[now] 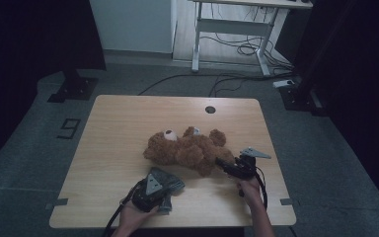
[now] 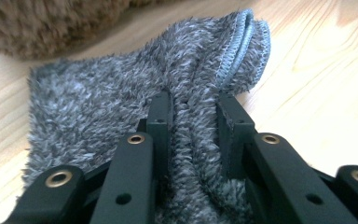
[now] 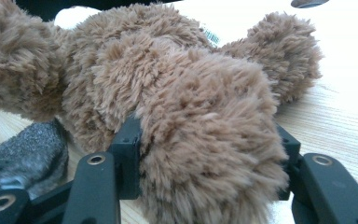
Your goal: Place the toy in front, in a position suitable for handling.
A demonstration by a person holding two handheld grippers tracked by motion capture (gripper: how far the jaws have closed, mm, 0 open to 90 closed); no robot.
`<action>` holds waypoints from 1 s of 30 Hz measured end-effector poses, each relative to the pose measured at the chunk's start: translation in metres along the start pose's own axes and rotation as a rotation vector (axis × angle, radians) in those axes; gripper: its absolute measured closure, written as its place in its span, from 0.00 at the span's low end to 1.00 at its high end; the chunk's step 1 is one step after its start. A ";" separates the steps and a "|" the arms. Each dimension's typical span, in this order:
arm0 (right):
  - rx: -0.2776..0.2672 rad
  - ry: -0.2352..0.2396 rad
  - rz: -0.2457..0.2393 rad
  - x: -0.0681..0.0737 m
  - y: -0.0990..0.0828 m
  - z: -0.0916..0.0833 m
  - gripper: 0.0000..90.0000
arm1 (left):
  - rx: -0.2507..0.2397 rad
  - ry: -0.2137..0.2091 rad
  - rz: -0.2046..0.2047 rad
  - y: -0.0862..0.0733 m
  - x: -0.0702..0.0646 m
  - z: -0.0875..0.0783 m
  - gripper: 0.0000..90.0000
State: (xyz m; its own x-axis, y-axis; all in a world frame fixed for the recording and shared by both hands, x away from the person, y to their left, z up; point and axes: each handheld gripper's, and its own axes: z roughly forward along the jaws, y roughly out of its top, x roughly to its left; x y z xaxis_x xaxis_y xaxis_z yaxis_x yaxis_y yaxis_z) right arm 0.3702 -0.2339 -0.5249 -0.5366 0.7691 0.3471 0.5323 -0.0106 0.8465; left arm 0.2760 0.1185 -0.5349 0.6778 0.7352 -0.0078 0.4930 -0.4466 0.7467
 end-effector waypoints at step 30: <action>0.000 0.004 -0.002 0.000 0.000 0.000 0.51 | -0.311 -0.026 -0.186 0.014 0.056 -0.091 0.79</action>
State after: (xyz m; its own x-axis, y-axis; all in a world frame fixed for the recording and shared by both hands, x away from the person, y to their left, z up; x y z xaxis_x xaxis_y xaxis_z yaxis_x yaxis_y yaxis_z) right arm 0.3700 -0.2341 -0.5253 -0.5400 0.7666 0.3473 0.5315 -0.0093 0.8470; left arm 0.2709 0.2000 -0.4646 0.6077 0.7742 -0.1768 0.4228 -0.1269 0.8973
